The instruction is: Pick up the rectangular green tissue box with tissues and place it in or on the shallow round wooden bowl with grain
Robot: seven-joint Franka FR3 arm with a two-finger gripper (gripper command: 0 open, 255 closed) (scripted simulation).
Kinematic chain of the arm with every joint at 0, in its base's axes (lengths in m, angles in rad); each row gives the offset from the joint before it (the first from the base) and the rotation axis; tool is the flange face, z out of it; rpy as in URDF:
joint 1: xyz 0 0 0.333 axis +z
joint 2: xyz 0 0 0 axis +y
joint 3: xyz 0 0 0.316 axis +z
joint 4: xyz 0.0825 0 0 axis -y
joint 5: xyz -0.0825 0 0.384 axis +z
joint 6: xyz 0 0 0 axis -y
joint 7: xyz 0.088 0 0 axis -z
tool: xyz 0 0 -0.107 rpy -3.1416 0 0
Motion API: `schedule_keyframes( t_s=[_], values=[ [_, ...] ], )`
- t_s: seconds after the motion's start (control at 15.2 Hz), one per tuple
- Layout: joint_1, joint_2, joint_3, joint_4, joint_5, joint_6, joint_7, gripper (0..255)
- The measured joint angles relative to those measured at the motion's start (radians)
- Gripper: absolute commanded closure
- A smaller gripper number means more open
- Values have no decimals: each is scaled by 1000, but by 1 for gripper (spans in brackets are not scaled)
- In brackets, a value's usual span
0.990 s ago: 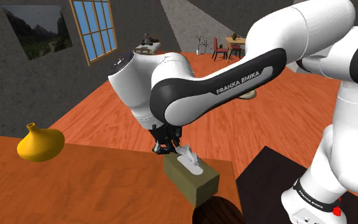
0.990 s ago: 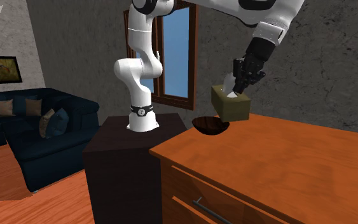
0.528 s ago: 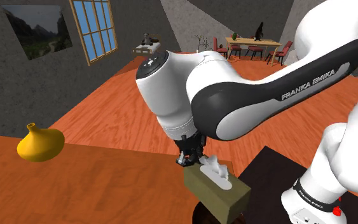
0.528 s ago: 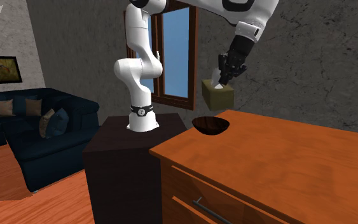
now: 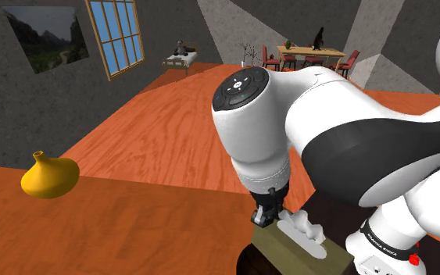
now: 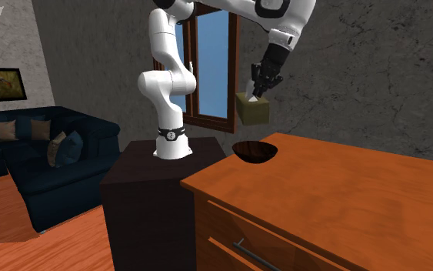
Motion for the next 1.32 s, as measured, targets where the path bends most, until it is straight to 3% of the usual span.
schedule_keyframes(
  t_s=[1.32],
  values=[
    [2, 115, 31, -171, -47, 258, 82, 255]
  ],
)
